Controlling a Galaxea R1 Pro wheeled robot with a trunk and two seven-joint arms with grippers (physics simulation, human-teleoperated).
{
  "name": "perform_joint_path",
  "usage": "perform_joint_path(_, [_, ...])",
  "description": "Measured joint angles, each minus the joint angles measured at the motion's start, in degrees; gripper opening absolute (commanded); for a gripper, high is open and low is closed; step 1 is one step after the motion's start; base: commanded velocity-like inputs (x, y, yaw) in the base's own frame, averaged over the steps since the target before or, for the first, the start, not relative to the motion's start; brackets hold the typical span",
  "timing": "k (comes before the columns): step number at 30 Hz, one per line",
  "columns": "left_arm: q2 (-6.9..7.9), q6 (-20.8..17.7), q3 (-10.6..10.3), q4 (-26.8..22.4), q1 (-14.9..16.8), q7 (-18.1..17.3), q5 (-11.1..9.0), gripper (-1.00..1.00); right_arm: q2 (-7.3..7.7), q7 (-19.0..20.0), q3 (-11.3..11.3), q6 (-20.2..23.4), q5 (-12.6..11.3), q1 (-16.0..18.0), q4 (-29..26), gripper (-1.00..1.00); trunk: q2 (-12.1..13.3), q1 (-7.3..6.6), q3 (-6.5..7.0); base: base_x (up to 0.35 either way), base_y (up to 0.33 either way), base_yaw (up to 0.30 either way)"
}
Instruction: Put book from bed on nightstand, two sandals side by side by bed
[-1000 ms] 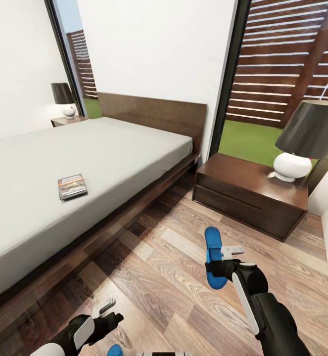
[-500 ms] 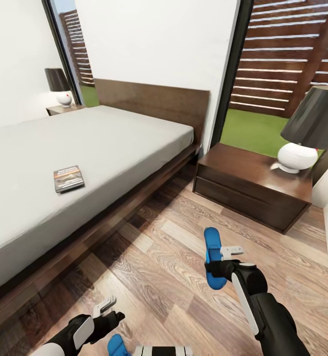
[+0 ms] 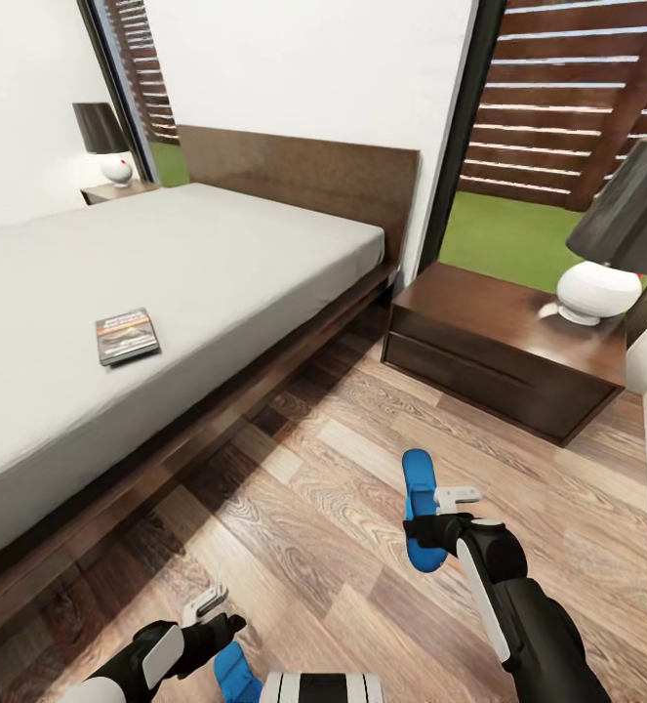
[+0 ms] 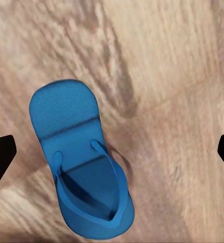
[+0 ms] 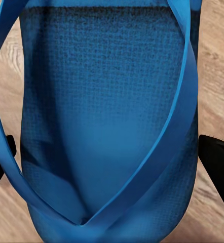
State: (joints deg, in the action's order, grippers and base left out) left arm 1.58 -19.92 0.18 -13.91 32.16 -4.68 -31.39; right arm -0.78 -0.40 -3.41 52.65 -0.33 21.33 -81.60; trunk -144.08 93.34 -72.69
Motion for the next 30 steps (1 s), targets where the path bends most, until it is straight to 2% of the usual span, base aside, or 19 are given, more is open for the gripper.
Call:
perform_joint_path(10, [0.77, -0.1, 0.0, 0.0, 0.0, -0.1, -0.5, 1.0, 0.0, 0.0, 0.0, 0.0, 0.0, 0.0, 0.1, -1.0, 0.0, 0.02, -0.23, 0.0, 0.0, 0.0])
perform_joint_path(18, [2.51, -0.1, 0.0, -0.1, 0.0, -0.5, -1.7, 1.0, -0.01, 0.0, -0.1, -0.1, -0.1, 0.0, 0.1, -1.0, 0.0, 0.02, -0.23, 0.0, 0.0, 0.0])
perform_joint_path(20, [2.67, -0.1, 0.0, -0.1, 0.0, -0.6, -1.9, 1.0, 0.0, 0.0, -0.1, -0.1, 0.0, 0.0, 0.1, -1.0, 0.0, 0.02, -0.23, 0.0, 0.0, 0.0])
perform_joint_path(24, [2.83, 0.0, -0.1, -0.1, 0.0, -0.6, -2.2, 1.0, -0.01, 0.0, -0.1, -0.1, -0.1, 0.0, 0.1, -1.0, -0.1, 0.13, -1.11, 0.0, 0.0, 0.0])
perform_joint_path(30, [2.86, 0.1, -0.1, -0.1, 0.0, -0.5, -2.3, 1.0, -0.01, 0.0, -0.1, -0.1, -0.1, 0.0, 0.1, -1.0, -0.1, 0.12, -1.12, 0.0, 0.0, 0.0])
